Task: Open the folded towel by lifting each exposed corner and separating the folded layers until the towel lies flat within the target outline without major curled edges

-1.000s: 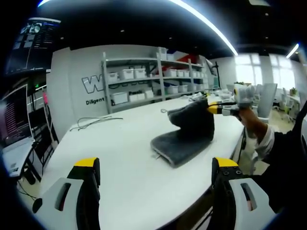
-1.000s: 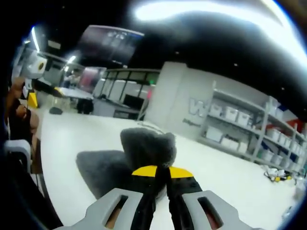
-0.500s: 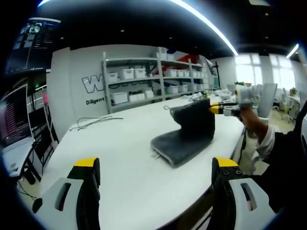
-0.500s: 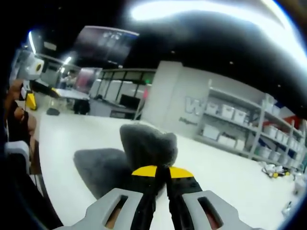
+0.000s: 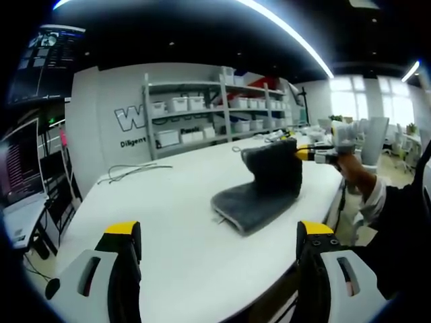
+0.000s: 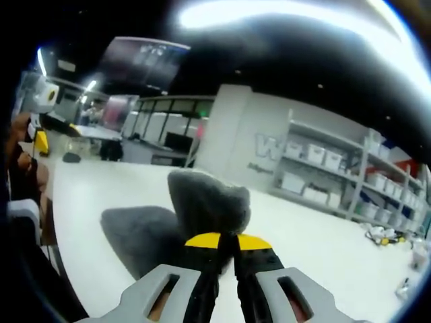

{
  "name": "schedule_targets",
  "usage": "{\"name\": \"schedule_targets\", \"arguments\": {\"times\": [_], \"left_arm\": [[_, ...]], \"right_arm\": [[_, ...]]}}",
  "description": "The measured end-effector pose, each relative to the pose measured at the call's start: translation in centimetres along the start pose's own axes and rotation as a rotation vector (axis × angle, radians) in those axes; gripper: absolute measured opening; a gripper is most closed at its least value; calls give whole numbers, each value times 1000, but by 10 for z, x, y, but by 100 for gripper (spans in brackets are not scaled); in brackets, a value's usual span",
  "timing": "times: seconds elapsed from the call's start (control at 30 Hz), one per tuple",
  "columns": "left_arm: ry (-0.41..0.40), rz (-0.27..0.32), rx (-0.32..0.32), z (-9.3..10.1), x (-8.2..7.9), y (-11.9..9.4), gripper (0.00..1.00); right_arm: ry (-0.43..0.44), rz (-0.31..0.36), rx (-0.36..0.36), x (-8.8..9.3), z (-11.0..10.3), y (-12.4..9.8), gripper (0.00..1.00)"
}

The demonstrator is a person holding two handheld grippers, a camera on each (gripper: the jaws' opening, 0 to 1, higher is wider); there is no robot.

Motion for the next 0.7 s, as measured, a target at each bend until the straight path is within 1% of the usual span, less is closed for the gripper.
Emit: {"name": "schedule_targets", "arguments": {"times": [0.23,0.43,0.7], "left_arm": [[3,-2,3,1,1,1,93],[8,18,-4,0,-3,-1,92],[11,22,-11,-2,-4,-2,92]], "right_arm": [[12,-4,12,2,7,-3,2],[31,-2,23,4,15,-7,2],[30,-6,28,5,18,-7,2]]}}
Point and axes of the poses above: the point that each gripper's makers call its tool centre point, and the gripper's own axes: y roughly forward along the fingers, z roughly to its right, x roughly out of its underside, the point moved 10 cm from there along -y, roughly backward along the fingers, and after that the axes turned 11 degrees about -x, right-handed, at the moved point
